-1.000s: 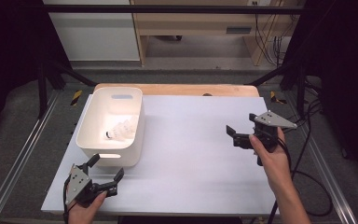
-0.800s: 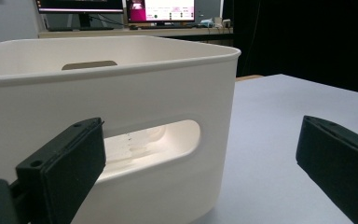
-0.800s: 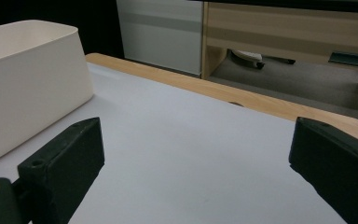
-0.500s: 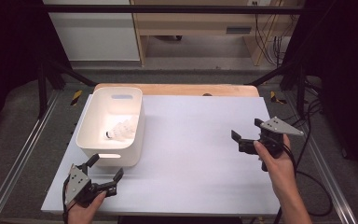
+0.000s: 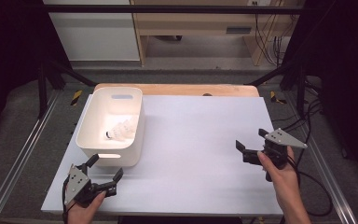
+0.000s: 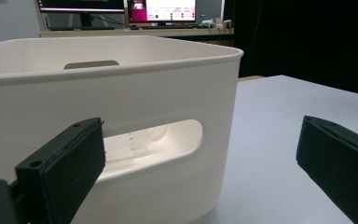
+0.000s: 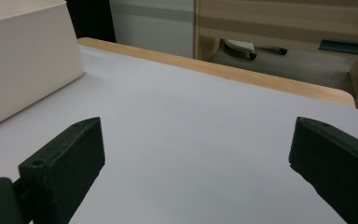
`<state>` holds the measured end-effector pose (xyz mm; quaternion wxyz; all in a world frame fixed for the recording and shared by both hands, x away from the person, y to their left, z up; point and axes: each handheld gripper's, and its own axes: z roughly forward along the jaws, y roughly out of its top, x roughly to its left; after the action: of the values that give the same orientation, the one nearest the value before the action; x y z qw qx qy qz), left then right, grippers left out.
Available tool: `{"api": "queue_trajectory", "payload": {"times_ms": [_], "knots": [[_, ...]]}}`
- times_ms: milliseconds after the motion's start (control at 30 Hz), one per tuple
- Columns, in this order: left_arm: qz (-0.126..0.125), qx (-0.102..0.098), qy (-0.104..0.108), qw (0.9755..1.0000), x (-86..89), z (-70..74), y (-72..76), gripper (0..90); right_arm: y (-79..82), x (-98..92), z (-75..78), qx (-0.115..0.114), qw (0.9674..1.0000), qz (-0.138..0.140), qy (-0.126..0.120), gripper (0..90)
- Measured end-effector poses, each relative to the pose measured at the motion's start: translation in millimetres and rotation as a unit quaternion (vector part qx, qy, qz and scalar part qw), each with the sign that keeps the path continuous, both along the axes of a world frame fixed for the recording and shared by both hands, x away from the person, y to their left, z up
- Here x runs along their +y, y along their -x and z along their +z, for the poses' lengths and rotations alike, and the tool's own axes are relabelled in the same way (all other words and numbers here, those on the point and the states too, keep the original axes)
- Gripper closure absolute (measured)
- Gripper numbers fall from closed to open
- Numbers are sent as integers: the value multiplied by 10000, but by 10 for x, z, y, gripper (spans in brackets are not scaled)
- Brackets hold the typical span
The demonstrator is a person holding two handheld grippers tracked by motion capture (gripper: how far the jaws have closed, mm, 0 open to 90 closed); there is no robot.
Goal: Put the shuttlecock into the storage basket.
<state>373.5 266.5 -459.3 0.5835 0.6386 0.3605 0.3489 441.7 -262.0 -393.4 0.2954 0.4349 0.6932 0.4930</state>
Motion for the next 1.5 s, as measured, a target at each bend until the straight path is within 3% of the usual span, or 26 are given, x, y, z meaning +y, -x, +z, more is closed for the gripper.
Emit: {"api": "queue_trajectory", "payload": {"times_ms": [767, 1167, 1500], "knots": [[-26, -20, -14, 10000, -5, 1, 4, 12, 241, -96, -348, -9, 10000, -44, -34, 45], [-36, -19, -15, 10000, -8, 0, 6, 11, 308, -136, -554, -253, 9996, -16, -155, 44], [-29, -10, -4, 10000, -3, -4, 5, 11, 299, -45, -674, -661, 9975, 120, -228, 46]]}}
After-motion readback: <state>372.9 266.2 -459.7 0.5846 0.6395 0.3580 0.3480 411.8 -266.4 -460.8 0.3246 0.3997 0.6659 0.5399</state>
